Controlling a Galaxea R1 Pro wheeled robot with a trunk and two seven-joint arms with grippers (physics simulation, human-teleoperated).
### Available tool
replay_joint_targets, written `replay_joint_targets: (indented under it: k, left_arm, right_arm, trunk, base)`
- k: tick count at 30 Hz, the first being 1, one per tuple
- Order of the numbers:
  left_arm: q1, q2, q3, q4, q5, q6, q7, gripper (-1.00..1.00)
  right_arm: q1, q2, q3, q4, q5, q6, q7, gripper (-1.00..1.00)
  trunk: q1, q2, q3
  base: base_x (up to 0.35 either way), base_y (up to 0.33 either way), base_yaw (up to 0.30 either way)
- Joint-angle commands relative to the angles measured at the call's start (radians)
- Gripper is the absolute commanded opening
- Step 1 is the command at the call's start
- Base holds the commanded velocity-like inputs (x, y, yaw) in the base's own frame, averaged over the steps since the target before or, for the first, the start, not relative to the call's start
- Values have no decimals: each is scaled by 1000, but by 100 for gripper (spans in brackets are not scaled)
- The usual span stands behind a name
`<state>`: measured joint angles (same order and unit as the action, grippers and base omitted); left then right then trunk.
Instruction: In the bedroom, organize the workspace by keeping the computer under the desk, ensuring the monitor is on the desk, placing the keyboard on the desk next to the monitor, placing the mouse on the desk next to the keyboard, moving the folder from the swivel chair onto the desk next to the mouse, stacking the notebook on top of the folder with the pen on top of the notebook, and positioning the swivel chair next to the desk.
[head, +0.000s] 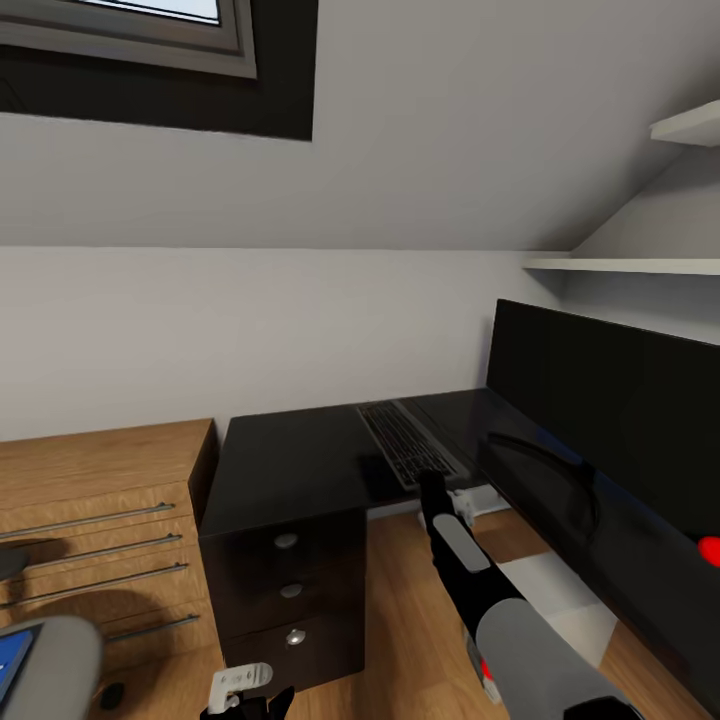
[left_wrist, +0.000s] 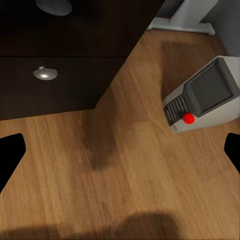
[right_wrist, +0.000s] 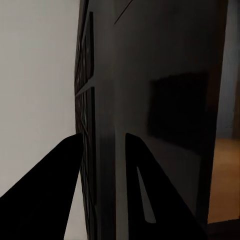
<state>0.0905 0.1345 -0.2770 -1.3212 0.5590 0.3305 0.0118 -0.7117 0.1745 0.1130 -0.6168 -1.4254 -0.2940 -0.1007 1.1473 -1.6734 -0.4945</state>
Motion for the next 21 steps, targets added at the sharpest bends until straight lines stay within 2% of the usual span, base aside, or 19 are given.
replay_joint_targets:
  k: [1, 8, 21]
  left_arm:
    - [0, 1, 0, -1, 7, 4, 1, 100]
    - [0, 0, -1, -1, 7, 4, 0, 100]
    - [0, 1, -1, -1, 7, 5, 2, 100]
  right_arm:
    - [-1, 0, 1, 0, -5, -6, -4, -100]
    - [1, 0, -10, 1, -9, -2, -4, -100]
    - [4, 0, -7, -4, -8, -2, -4, -100]
  trunk:
    - [0, 0, -1]
    - [0, 0, -1]
    - [0, 0, -1]
  base:
    - [184, 0, 0]
    - [192, 0, 0]
    - [10, 0, 0]
